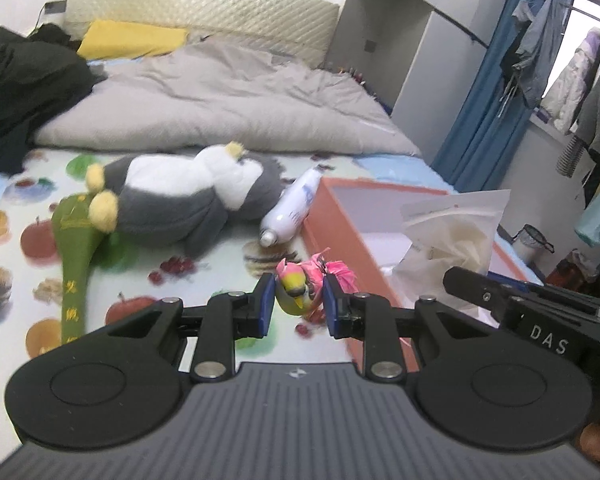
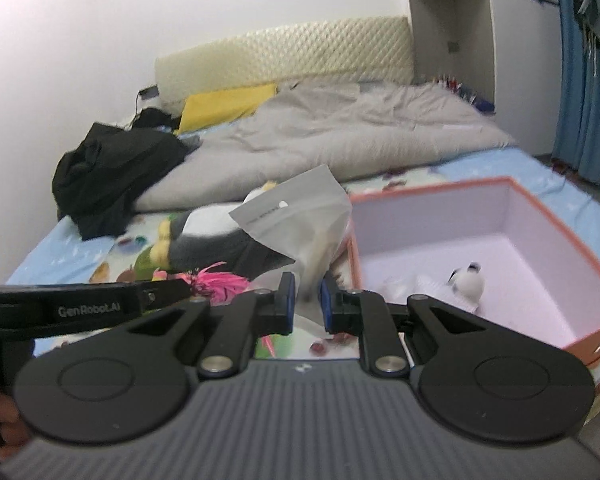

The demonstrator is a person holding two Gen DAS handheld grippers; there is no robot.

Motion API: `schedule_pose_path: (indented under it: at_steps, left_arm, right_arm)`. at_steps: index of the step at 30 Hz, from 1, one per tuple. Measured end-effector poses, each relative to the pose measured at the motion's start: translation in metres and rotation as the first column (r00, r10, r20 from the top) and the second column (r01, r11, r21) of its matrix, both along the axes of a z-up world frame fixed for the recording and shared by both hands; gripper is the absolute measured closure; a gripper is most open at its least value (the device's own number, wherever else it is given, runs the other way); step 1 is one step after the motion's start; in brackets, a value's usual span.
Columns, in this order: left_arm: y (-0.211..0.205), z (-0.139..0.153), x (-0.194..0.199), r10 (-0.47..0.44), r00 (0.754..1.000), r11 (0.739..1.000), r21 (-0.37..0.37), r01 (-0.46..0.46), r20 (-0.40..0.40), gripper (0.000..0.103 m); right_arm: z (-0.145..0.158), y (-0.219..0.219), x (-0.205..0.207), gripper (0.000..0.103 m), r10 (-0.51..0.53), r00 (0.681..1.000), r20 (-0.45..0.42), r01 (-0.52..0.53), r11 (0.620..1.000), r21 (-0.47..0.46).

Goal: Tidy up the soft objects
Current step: 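Carry the bird toy and zip bag into the box and open both tools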

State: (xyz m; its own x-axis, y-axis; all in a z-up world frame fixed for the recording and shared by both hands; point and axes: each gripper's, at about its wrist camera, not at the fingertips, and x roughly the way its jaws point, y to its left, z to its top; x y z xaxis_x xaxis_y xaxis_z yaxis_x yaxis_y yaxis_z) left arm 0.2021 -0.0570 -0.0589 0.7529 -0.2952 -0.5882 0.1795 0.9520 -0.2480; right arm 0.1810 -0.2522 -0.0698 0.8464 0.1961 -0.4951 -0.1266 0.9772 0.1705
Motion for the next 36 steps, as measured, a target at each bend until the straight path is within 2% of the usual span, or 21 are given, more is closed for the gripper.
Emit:
schedule_pose_path:
  at_steps: [11,16,25,30,36]
  left_arm:
    - [-0.035,0.049,0.015,-0.073,0.993,0.997,0.009,0.073,0.096,0.073]
    - [-0.051,0.059,0.026,-0.105,0.989,0.994,0.001,0.105,0.103,0.073]
    - [-0.103,0.074,0.044,-0.182,0.973,0.983,0.047,0.177,0.143,0.073]
    - [-0.139,0.063,0.061,-0.245,0.963,0.967,0.099,0.235,0.109,0.073]
    - [-0.172,0.027,0.089,-0.287,0.958,0.952,0.109,0.284,0.004,0.073]
  right_arm:
    - [0.043,-0.033,0.007,0.086,-0.063,0.993,0.101,0.068,0.997,-0.046]
    - [0.054,-0.055,0.016,0.086,-0.107,0.987,0.117,0.114,0.992,-0.049]
    - [0.061,-0.085,0.023,0.086,-0.159,0.981,0.11,0.168,0.983,-0.08]
    - [0.05,-0.11,0.035,0.086,-0.191,0.981,0.041,0.194,0.977,-0.092]
    - [0.023,-0.136,0.05,0.086,-0.231,0.971,-0.062,0.222,0.968,-0.12]
